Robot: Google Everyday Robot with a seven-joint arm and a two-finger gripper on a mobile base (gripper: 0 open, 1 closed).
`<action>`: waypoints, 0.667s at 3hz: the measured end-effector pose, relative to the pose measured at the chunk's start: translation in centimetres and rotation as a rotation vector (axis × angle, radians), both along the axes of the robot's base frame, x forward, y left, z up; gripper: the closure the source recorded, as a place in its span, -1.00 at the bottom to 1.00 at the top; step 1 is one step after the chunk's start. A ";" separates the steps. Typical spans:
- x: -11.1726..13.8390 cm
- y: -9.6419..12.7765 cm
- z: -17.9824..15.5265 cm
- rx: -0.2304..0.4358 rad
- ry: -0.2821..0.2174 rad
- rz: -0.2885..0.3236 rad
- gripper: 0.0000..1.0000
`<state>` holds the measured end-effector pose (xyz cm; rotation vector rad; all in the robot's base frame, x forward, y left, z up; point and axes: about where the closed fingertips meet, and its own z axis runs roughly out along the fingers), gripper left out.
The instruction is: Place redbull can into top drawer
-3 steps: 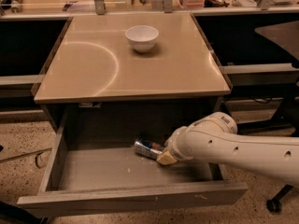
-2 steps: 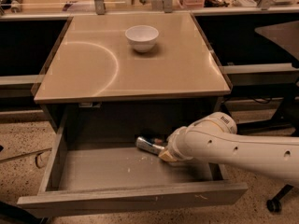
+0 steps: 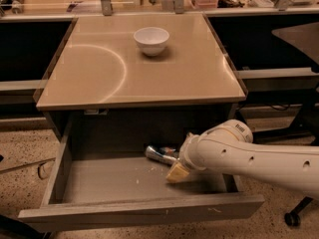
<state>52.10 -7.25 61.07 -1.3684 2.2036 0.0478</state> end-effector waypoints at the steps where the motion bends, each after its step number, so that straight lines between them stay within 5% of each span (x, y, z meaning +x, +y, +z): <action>1: 0.0 0.0 0.0 0.000 0.000 0.000 -1.00; 2: -0.4 -0.3 1.6 0.006 -0.012 -0.021 -1.00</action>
Offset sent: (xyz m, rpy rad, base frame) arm -0.0109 -0.0089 0.0371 0.0157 -0.0238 -0.0512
